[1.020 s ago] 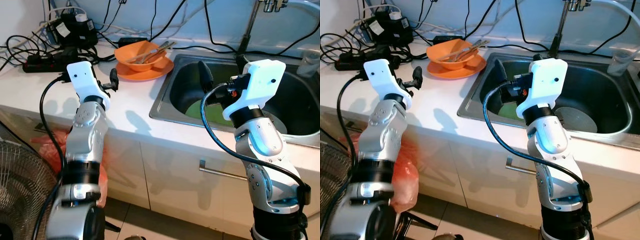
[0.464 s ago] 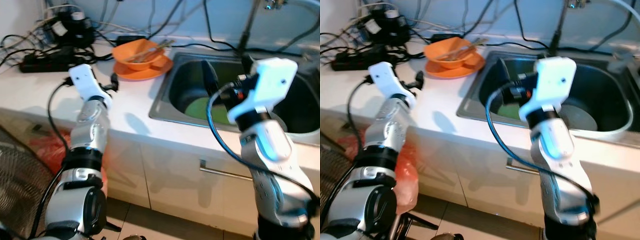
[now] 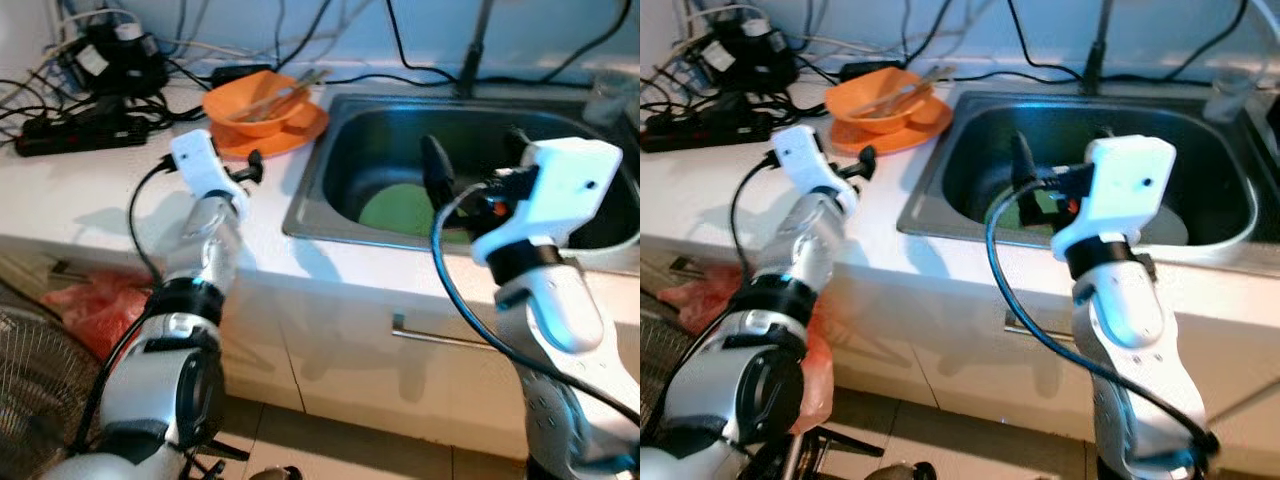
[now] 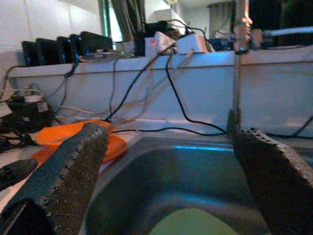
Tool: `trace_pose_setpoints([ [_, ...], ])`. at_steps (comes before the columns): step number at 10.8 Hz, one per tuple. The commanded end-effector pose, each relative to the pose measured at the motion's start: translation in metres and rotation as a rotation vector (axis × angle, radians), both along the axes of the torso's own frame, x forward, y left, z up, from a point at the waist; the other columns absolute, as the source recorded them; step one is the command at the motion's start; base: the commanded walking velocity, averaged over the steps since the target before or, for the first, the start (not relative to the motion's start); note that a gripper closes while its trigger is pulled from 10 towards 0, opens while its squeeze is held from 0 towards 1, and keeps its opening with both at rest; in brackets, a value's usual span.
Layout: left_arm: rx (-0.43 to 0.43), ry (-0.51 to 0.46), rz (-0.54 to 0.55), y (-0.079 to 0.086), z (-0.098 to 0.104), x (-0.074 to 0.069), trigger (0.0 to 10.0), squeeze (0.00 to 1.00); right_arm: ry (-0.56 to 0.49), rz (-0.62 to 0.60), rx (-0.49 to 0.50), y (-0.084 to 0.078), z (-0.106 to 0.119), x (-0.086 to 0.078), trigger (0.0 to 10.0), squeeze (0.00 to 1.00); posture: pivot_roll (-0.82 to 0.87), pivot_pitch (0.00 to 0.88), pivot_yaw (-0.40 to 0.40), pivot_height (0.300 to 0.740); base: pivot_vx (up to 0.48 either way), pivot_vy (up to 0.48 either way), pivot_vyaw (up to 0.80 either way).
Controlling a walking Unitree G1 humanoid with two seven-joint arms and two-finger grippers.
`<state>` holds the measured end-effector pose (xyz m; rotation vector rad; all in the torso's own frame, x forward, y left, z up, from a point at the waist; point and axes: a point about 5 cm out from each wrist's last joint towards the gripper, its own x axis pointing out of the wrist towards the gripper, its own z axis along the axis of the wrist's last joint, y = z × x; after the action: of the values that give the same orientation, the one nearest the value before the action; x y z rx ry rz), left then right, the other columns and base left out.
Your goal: Kitchen organization
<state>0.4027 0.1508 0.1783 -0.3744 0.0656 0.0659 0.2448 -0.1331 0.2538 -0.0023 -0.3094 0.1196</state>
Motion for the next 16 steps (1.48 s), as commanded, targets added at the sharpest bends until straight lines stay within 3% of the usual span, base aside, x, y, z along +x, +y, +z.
trace_pose_setpoints([
  [1, -0.042, 0.007, 0.017, 0.002, 0.002, 0.003, 10.0, 0.0, 0.0, -0.004, 0.002, 0.0, 0.003, -0.006, 10.0, 0.36, -0.2, 0.116, 0.137, 0.74, 0.0, 0.0, 0.0],
  [9, -0.297, 0.024, 0.122, 0.008, 0.008, 0.011, 10.0, 0.0, 0.025, -0.023, -0.029, -0.007, 0.01, -0.017, 10.0, 0.36, -0.28, 0.149, 0.123, 0.74, 0.0, 0.0, 0.0],
  [13, -0.359, 0.026, 0.222, 0.034, 0.004, 0.008, 10.0, 0.0, 0.039, -0.06, -0.055, -0.015, 0.014, -0.028, 10.0, 0.35, -0.36, 0.179, 0.118, 0.74, 0.0, 0.0, 0.0],
  [16, -0.383, 0.016, 0.223, 0.035, 0.006, 0.009, 10.0, 0.0, 0.037, -0.068, -0.065, -0.016, 0.019, -0.038, 10.0, 0.36, -0.41, 0.202, 0.12, 0.74, 0.0, 0.0, 0.0],
])
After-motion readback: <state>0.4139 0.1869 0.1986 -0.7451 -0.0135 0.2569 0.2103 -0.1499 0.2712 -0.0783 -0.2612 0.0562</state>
